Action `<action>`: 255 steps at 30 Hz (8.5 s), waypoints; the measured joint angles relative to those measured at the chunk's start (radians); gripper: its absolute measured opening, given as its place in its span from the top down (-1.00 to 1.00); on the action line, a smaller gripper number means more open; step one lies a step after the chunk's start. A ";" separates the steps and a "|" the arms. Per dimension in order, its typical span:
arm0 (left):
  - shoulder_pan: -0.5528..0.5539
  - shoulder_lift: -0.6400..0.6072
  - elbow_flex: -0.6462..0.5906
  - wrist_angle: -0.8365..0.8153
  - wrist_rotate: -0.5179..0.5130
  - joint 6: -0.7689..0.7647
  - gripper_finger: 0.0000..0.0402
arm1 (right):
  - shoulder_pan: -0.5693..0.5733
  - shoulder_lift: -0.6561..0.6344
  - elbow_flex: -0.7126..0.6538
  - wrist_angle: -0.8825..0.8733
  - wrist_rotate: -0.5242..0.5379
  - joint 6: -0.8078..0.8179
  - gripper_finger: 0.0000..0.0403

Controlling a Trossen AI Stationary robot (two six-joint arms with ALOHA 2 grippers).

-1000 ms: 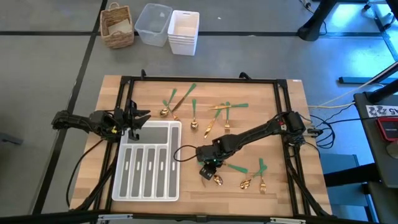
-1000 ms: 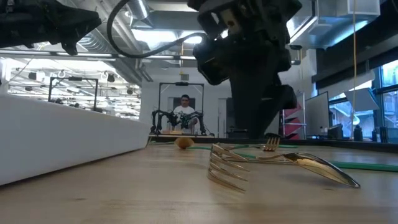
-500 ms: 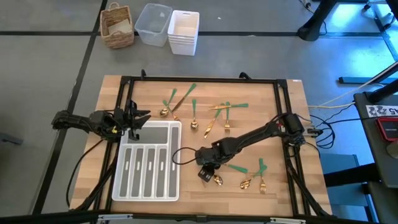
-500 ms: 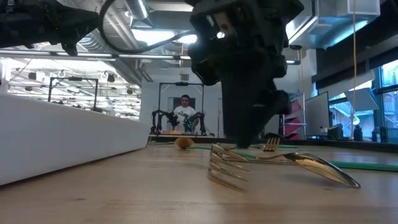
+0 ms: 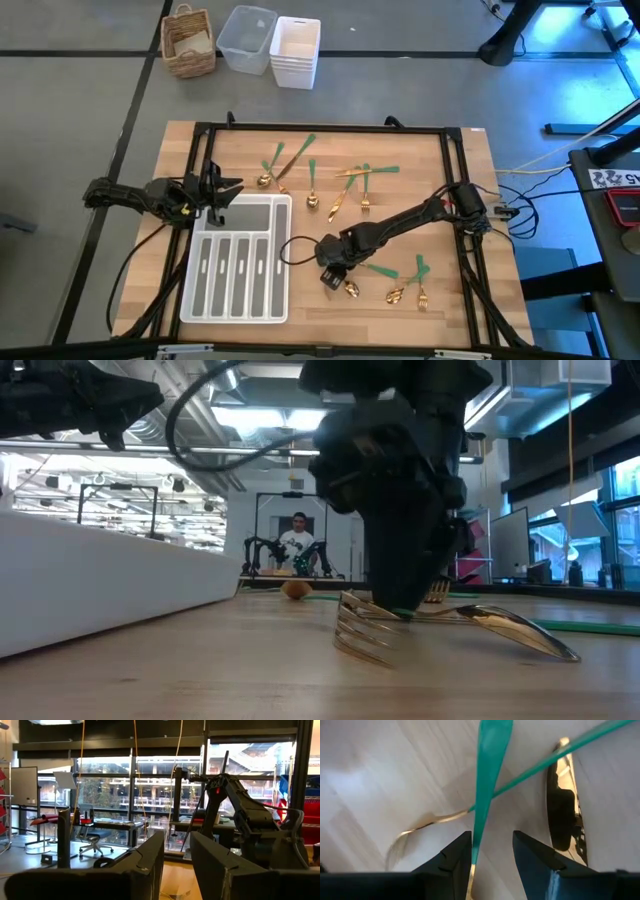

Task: Sort silverware
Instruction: Put the green spoon on the silverware tray, then put the green fork on the silverware tray

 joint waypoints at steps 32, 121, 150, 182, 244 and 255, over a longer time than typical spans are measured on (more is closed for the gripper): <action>0.000 0.001 0.000 0.009 0.000 0.002 0.56 | 0.000 0.026 0.088 -0.099 -0.167 0.027 0.97; -0.002 0.112 0.024 0.186 0.047 -0.283 0.56 | -0.216 0.058 0.344 0.652 -0.209 0.028 0.68; 0.013 1.417 0.912 0.013 0.268 -0.254 0.56 | -0.276 -0.586 0.343 -0.929 0.354 -0.423 0.68; -0.009 1.885 1.217 -0.538 0.635 -1.248 0.56 | -0.276 -1.111 0.014 -0.930 0.442 -0.510 0.68; -0.062 2.151 1.617 -0.986 0.510 -1.501 0.56 | -0.276 -1.184 -0.220 -0.854 0.422 -0.639 0.68; -0.064 2.177 1.619 -1.015 0.499 -1.550 0.56 | -0.276 -1.184 -0.220 -0.854 0.421 -0.638 0.68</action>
